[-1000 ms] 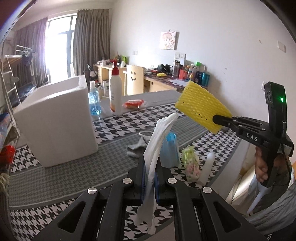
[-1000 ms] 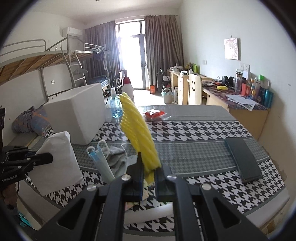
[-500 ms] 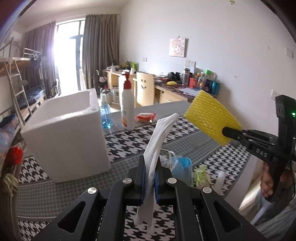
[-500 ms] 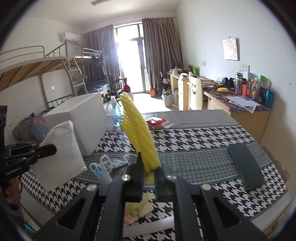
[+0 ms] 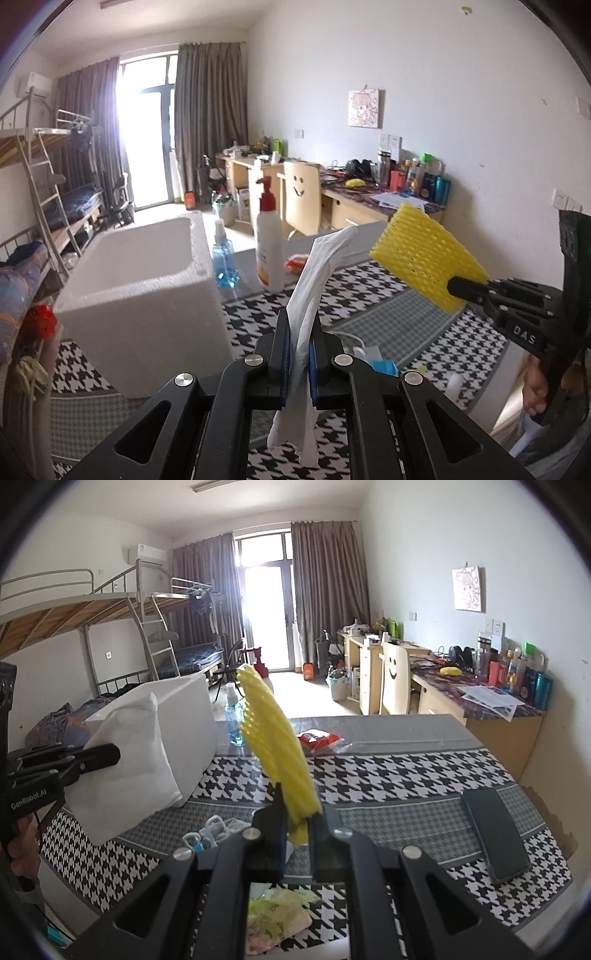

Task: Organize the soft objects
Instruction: 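Lift and carry the tissue and mesh sleeve toward the white foam box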

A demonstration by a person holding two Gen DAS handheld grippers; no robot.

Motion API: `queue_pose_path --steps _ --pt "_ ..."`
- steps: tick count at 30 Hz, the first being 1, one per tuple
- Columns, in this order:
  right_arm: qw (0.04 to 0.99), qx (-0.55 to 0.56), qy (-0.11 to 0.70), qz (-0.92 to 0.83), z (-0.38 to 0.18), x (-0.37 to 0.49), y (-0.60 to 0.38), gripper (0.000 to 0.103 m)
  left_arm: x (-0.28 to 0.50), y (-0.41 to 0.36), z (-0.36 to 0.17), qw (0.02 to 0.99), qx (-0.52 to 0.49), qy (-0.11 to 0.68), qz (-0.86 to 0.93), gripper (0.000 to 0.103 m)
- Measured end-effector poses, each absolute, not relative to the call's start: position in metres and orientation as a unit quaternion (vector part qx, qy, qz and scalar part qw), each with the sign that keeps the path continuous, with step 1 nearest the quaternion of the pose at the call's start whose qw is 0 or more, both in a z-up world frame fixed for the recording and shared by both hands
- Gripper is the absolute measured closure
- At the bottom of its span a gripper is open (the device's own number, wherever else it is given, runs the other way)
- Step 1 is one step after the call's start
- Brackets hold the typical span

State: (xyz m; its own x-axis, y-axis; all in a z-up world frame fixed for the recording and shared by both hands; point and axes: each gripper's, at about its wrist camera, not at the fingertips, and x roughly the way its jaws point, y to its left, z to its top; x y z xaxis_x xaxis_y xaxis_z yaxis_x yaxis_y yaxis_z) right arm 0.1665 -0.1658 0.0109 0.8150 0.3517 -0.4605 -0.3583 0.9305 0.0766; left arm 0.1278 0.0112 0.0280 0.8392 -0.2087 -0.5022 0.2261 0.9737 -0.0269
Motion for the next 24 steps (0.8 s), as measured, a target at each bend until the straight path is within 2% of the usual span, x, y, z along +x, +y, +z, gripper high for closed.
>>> queue_pose_path --steps 24 --pt "0.956 0.004 0.219 0.196 0.042 0.188 -0.149 0.091 0.158 0.015 0.060 0.969 0.019 0.228 -0.093 0.094"
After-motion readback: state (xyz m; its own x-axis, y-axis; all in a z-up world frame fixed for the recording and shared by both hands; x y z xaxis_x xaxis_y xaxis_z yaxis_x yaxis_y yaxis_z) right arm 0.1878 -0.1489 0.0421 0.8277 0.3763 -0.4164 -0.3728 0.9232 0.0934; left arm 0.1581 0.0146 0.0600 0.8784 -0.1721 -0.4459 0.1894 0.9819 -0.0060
